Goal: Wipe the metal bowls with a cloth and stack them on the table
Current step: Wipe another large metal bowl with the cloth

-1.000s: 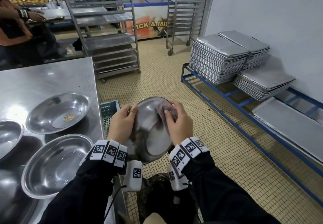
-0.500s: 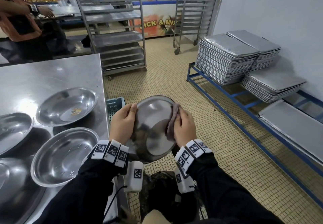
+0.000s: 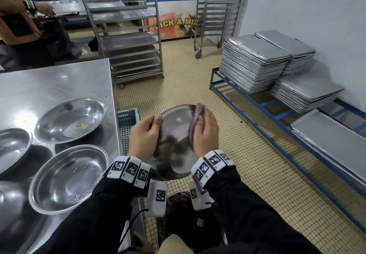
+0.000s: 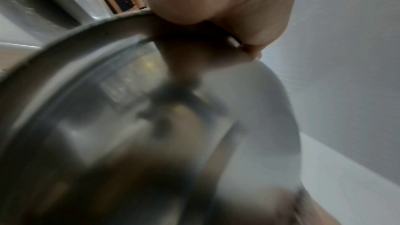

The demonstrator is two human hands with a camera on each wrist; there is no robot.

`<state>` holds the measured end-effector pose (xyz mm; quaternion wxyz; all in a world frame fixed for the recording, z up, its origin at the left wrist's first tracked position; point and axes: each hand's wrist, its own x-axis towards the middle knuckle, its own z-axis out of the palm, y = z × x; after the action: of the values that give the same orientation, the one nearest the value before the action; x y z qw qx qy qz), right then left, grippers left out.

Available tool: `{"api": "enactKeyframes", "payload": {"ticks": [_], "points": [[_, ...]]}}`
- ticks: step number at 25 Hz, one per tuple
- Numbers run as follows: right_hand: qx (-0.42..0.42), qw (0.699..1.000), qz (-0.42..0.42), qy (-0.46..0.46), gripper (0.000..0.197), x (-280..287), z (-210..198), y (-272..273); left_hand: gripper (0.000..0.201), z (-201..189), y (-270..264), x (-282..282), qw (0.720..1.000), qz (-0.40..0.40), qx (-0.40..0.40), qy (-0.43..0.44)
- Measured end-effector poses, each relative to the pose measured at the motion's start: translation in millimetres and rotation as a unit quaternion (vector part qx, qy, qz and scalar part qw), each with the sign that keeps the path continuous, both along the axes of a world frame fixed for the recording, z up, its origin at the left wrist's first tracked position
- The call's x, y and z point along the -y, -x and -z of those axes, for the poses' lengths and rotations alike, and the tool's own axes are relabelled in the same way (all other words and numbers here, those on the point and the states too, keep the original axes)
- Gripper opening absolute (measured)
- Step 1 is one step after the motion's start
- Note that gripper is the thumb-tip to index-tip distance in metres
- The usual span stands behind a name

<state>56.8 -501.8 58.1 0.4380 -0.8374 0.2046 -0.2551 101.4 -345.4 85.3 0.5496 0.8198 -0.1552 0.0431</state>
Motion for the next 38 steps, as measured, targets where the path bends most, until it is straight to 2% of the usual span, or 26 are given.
{"api": "enactKeyframes", "payload": {"ticks": [3, 5, 9, 12, 16, 18, 20, 22, 25, 28, 30, 32, 33, 36, 38], "points": [[0.0, 0.979, 0.014, -0.204, 0.038, 24, 11, 16, 0.037, 13, -6, -9, 0.997, -0.008, -0.038, 0.061], [-0.02, 0.971, 0.001, -0.238, 0.024, 34, 16, 27, 0.035, 23, -8, -15, 0.996, -0.003, -0.054, 0.073], [-0.012, 0.985, 0.018, -0.169, 0.018, 45, 23, 31, 0.023, 36, -10, -21, 0.997, 0.029, -0.064, 0.013], [-0.021, 0.996, -0.013, -0.083, 0.013, 43, 18, 28, 0.018, 30, -5, -16, 0.996, 0.057, -0.067, -0.002], [-0.011, 0.992, -0.111, 0.054, 0.009, 34, 5, 25, 0.022, 17, 0, -1, 0.99, 0.112, 0.0, -0.089], [-0.022, 0.985, -0.135, 0.106, 0.007, 29, 5, 21, 0.017, 17, 0, 2, 0.985, 0.102, 0.032, -0.135], [-0.011, 0.983, -0.146, 0.109, 0.011, 26, 7, 19, 0.013, 18, 1, 2, 0.986, 0.078, 0.048, -0.137], [0.022, 0.99, -0.116, 0.071, 0.019, 22, 8, 19, 0.013, 20, 2, -1, 0.986, 0.045, 0.063, -0.145], [0.052, 0.996, -0.017, 0.072, 0.026, 8, 10, 22, 0.019, 19, 3, -5, 0.986, -0.01, 0.061, -0.154], [0.084, 0.994, -0.024, 0.07, 0.03, -20, 16, 28, 0.027, 15, 7, 0, 0.99, -0.018, 0.041, -0.137], [0.099, 0.985, -0.047, 0.132, 0.027, -35, 20, 33, 0.03, 11, 10, 3, 0.99, -0.017, 0.047, -0.131], [0.073, 0.972, -0.041, 0.22, 0.038, -40, 21, 34, 0.03, 6, 12, 5, 0.99, -0.014, 0.055, -0.127], [0.062, 0.97, -0.03, 0.235, 0.043, -39, 19, 33, 0.03, 4, 13, 5, 0.991, -0.01, 0.057, -0.124], [0.049, 0.985, -0.009, 0.164, 0.045, -27, 17, 25, 0.034, -3, 16, 3, 0.993, -0.004, 0.061, -0.106], [-0.003, 0.999, 0.012, 0.037, 0.043, -11, 20, 23, 0.035, -5, 17, 1, 0.994, -0.01, 0.047, -0.097]]}}
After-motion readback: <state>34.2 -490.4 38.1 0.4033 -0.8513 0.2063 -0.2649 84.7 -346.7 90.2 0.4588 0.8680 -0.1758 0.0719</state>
